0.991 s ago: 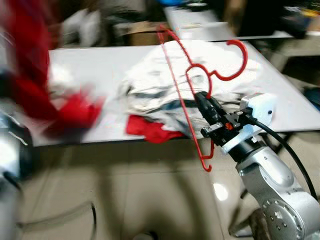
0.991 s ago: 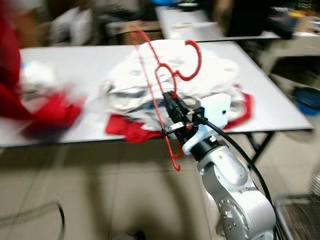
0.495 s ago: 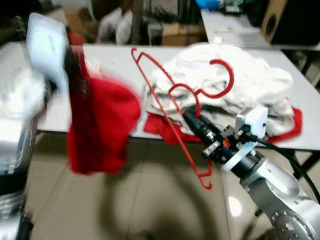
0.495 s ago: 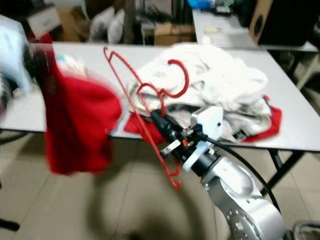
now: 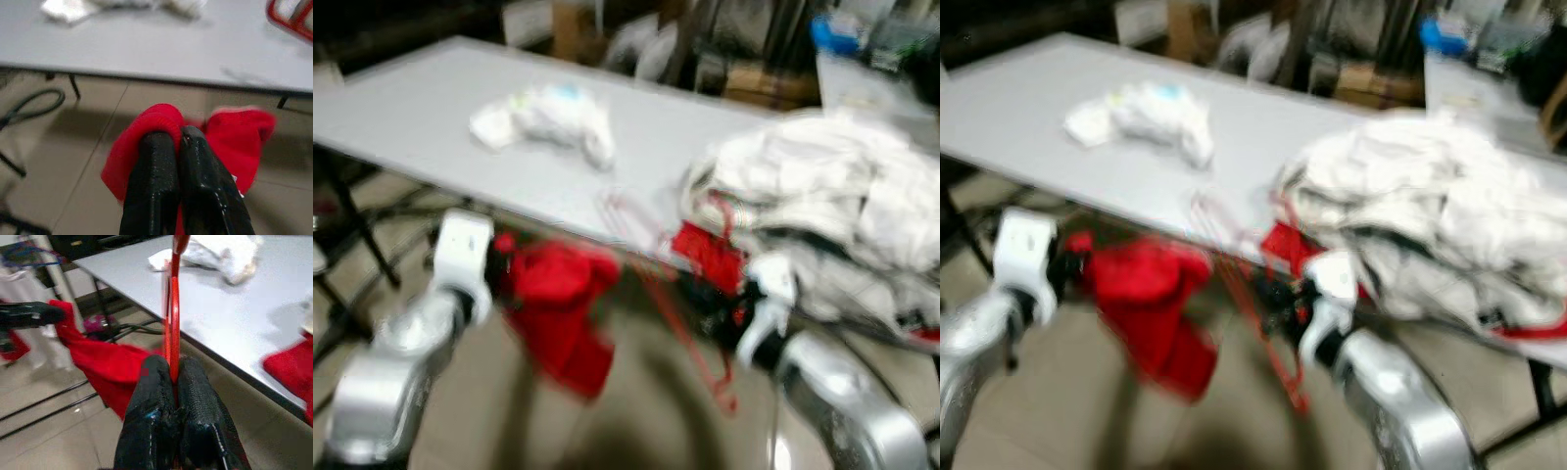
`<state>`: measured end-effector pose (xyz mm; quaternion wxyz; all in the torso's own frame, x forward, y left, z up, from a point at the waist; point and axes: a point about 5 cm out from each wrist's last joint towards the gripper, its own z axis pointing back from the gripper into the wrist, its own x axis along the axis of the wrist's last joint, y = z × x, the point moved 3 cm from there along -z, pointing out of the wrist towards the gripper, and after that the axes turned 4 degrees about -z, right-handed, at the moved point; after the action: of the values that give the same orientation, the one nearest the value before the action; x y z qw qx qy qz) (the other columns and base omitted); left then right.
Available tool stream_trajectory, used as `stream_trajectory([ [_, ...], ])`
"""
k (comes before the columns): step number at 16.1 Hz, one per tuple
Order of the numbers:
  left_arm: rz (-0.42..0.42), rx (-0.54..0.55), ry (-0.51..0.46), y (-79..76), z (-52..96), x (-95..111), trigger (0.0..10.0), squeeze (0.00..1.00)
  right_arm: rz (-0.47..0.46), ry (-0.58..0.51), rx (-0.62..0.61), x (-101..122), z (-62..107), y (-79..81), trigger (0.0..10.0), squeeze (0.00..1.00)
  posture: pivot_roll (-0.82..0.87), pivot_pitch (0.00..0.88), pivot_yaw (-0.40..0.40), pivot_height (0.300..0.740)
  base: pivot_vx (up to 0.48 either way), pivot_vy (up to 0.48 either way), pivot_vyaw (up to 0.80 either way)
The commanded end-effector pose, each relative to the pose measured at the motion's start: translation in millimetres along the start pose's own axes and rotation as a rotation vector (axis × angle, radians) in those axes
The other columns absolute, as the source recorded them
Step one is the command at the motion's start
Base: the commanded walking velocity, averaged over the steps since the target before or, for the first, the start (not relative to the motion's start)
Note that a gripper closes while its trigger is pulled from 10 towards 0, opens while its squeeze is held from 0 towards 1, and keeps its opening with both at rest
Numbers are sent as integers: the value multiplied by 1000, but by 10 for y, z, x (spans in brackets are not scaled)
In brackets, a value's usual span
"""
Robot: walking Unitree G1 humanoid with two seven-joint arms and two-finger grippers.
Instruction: Hang hanger
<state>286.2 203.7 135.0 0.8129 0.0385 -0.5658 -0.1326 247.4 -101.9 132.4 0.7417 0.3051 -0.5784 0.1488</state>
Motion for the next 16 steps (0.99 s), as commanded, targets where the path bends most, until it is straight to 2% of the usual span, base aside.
stream_trajectory([
  [1, -19, 27, -33, -6, -9, 82, 10000, 0, 22, -11, -4, 42, 51, -37, 10000, 0, 111, 0, -47, 740, 0, 0, 800],
  [4, -9, 40, -75, 41, -46, 157, 10000, 0, 24, -14, 4, 31, 51, -49, 10000, 0, 108, 0, -48, 740, 0, 0, 800],
  [7, -35, 28, -87, -96, -99, 146, 10000, 0, 21, -13, -21, 7, 57, -99, 10000, 0, 100, 0, -41, 740, 0, 0, 800],
  [10, -47, 19, -94, -157, -120, 147, 10000, 0, 15, -11, -35, -9, 48, -137, 10000, 0, 98, 0, -37, 740, 0, 0, 800],
  [12, -87, -24, -120, -229, -182, 198, 10000, 0, -13, -25, -104, -31, 40, -226, 10000, 0, 86, 0, -3, 740, 0, 0, 800],
  [16, -84, -97, -145, -378, -277, 259, 10000, 0, -34, -34, -241, -94, 113, -363, 10000, 0, 55, 0, 49, 740, 0, 0, 800],
])
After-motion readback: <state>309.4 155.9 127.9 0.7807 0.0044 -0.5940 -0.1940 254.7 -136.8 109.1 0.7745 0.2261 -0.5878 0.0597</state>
